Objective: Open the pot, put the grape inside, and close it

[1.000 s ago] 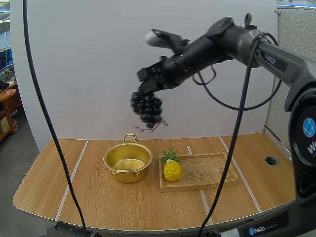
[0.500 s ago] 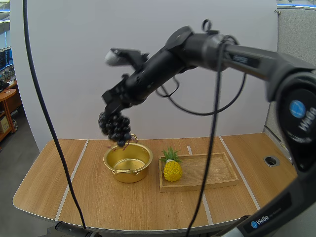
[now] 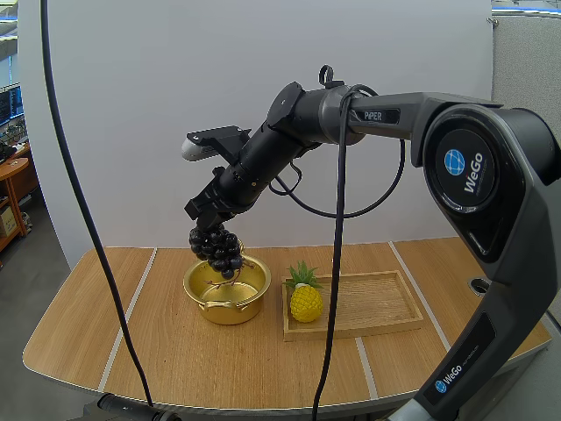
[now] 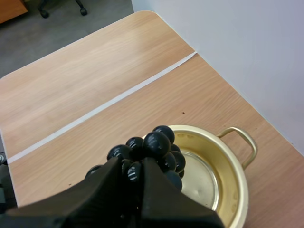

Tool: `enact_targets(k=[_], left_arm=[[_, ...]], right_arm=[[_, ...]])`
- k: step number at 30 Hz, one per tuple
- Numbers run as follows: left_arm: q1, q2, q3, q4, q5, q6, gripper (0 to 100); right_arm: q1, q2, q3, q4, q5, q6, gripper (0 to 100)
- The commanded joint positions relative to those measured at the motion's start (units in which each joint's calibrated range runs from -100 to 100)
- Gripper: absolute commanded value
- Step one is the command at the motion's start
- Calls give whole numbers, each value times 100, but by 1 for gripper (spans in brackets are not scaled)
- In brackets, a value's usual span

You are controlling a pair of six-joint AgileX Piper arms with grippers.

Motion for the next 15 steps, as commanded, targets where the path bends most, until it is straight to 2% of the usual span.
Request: enact_targets(k=[1, 15], left_arm=[[-11, -27, -17, 44, -203, -43, 0], [-11, -27, -17, 44, -203, -43, 0]], right_arm=[[1, 86, -54, -303, -592, -4, 0], [1, 1109, -54, -358, -894, -42, 0]])
